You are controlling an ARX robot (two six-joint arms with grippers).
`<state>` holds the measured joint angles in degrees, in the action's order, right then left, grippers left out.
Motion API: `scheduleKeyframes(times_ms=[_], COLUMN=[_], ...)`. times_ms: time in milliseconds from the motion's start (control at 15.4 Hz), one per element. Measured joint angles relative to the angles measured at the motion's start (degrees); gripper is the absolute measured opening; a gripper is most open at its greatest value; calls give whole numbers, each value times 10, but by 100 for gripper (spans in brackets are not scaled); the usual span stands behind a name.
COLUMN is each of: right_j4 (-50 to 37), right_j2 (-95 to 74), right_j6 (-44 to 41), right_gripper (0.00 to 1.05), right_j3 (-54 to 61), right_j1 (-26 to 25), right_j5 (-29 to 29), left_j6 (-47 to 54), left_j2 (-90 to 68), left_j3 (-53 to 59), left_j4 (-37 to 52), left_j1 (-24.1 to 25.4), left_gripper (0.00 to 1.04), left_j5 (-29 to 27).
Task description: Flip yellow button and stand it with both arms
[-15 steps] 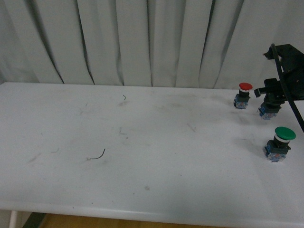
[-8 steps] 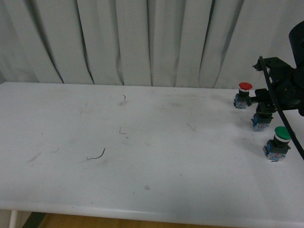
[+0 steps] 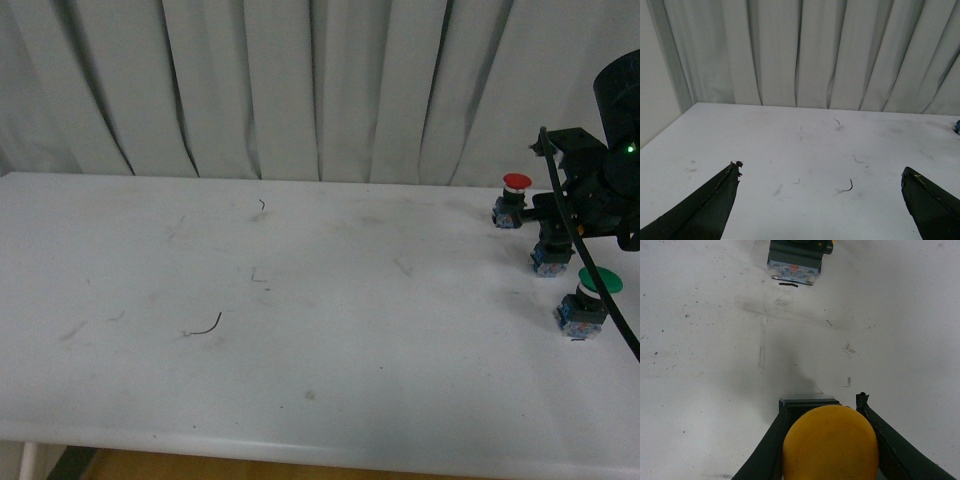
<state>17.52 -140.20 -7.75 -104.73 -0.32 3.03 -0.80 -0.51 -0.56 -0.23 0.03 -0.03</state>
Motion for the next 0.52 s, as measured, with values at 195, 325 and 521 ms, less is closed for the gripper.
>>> scheduleKeyframes(times_ms=[195,325,521], right_j4=[-2,-1,10], right_j2=[0,-3,-12], right_j6=[2,6,8], right_gripper=[35,35,35], right_j3=[0,-5,-34], right_j1=[4,8,11], right_j5=[0,5,13], left_j6=[0,0,0], left_j2=[0,0,0], left_j3=[0,0,0], left_j4=[0,0,0], left_j1=[0,0,0], left_gripper=[98,98,98], left_j5=[0,0,0])
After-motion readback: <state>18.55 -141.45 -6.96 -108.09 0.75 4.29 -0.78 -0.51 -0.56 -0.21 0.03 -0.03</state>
